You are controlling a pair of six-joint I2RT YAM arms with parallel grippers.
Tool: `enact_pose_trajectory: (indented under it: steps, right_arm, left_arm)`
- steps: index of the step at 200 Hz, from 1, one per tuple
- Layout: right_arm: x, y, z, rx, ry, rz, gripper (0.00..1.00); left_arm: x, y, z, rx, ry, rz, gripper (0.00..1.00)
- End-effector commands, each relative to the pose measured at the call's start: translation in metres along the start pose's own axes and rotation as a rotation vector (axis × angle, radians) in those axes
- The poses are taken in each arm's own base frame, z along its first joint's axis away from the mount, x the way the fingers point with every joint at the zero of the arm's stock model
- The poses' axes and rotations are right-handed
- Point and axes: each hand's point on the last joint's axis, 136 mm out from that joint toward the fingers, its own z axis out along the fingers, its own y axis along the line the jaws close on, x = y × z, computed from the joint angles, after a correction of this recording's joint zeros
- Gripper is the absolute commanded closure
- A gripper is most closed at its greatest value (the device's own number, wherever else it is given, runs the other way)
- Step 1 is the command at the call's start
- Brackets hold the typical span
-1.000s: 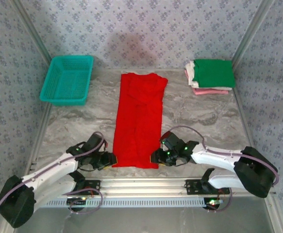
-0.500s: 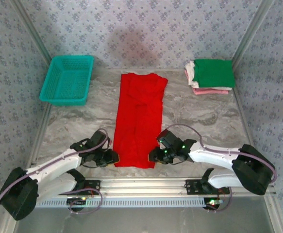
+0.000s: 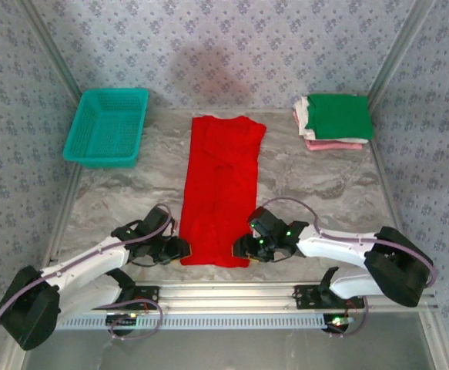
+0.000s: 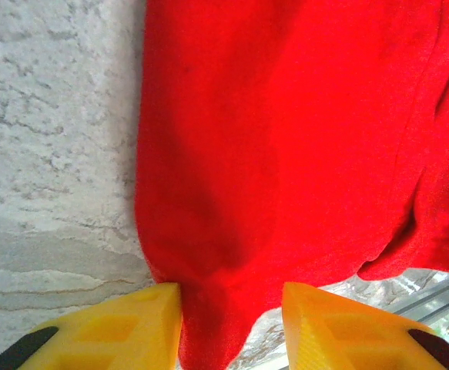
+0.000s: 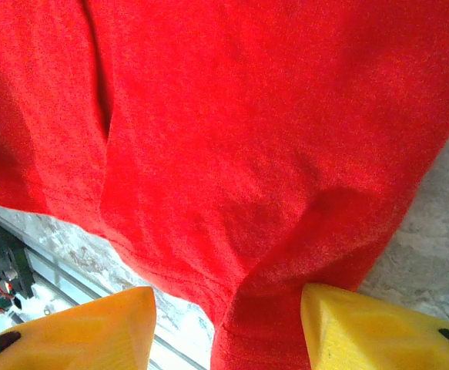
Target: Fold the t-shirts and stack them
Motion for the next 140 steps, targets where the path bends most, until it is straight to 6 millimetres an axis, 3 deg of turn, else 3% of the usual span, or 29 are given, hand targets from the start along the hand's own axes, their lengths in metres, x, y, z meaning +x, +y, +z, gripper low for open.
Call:
enact_pose_trajectory:
  steps: [1, 32, 61, 99, 104, 140]
  right_arm:
    - [0.005, -0.01, 0.006, 0.065, 0.03, -0.003, 0.44]
    - [0.008, -0.01, 0.011, 0.08, 0.045, -0.007, 0.54]
    - [0.005, -0.009, 0.004, 0.094, 0.024, -0.015, 0.77]
    - [0.005, -0.015, -0.009, 0.104, -0.013, -0.008, 1.0]
    - [0.004, -0.016, -0.012, 0.105, -0.018, -0.009, 1.0]
    - [-0.002, -0.015, -0.033, 0.082, -0.069, -0.015, 1.0]
  left_arm:
    - [0.008, 0.014, 0.005, -0.038, 0.019, -0.023, 0.61]
    - [0.013, 0.022, 0.012, -0.05, 0.039, -0.029, 0.62]
    - [0.01, 0.018, 0.01, -0.041, 0.025, -0.016, 0.74]
    - [0.0, 0.009, 0.002, -0.018, -0.025, -0.003, 0.95]
    - [-0.001, 0.008, 0.0, -0.016, -0.031, -0.004, 1.0]
    - [-0.008, -0.005, -0.012, 0.011, -0.074, 0.02, 1.0]
